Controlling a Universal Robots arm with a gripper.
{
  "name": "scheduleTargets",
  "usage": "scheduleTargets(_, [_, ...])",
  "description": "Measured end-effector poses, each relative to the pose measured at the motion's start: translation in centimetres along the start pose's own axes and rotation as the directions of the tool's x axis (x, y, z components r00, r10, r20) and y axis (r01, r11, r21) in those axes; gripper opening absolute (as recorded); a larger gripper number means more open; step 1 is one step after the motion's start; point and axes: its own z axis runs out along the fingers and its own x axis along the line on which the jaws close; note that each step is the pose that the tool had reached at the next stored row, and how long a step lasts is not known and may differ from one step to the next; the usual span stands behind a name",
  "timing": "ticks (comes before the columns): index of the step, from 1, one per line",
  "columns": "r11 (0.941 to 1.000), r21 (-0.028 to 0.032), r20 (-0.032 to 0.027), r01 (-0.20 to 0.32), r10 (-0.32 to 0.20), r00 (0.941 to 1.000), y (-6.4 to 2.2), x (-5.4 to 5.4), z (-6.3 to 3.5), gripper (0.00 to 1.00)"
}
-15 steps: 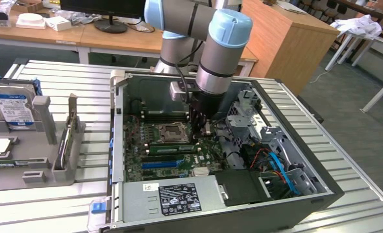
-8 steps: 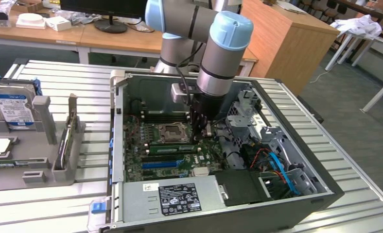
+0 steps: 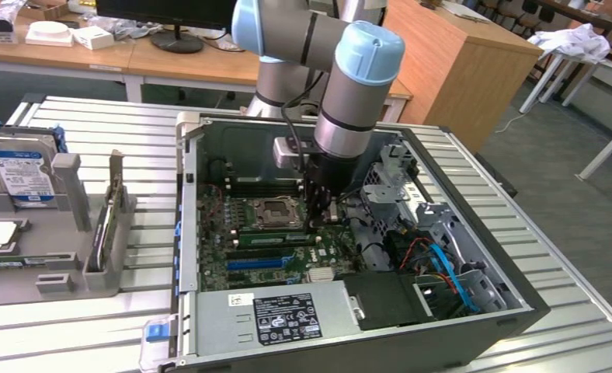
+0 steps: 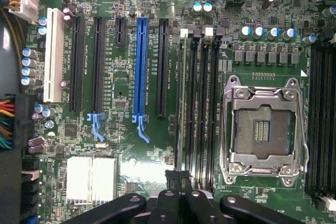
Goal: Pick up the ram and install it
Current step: 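Press down the ram until it locks into place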
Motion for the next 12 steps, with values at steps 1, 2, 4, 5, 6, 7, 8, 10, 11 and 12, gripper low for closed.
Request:
scheduleTargets(1, [1.0000,0.0000,0.0010,0.000,0.000,1.0000,0.00,0.00,0.04,0.10])
scheduleTargets(2, [1.0000,0.0002,0.0023,0.000,0.000,1.0000,0.00,-0.01,0.09,0.10])
scheduleTargets(4, [1.0000,0.0005,0.0045,0.000,0.000,1.0000,-0.01,-0.04,0.19,0.10])
scheduleTargets(5, [1.0000,0.0009,0.0053,0.000,0.000,1.0000,-0.01,-0.06,0.23,0.10])
scheduleTargets(6, [1.0000,0.0013,0.0060,0.000,0.000,1.0000,-0.01,-0.06,0.27,0.10])
scheduleTargets(7, [1.0000,0.0014,0.0072,0.000,0.000,1.0000,-0.01,-0.06,0.33,0.10])
scheduleTargets(8, [1.0000,0.0013,0.0082,0.000,0.000,1.0000,-0.01,-0.07,0.34,0.10])
scheduleTargets(10, [1.0000,0.0015,0.0116,0.000,0.000,0.9999,0.00,-0.11,0.37,0.10])
scheduleTargets(11, [1.0000,0.0015,0.0131,0.000,0.000,0.9999,0.01,-0.13,0.39,0.10])
scheduleTargets(12, [1.0000,0.0015,0.0147,0.000,0.000,0.9999,0.01,-0.13,0.40,0.10])
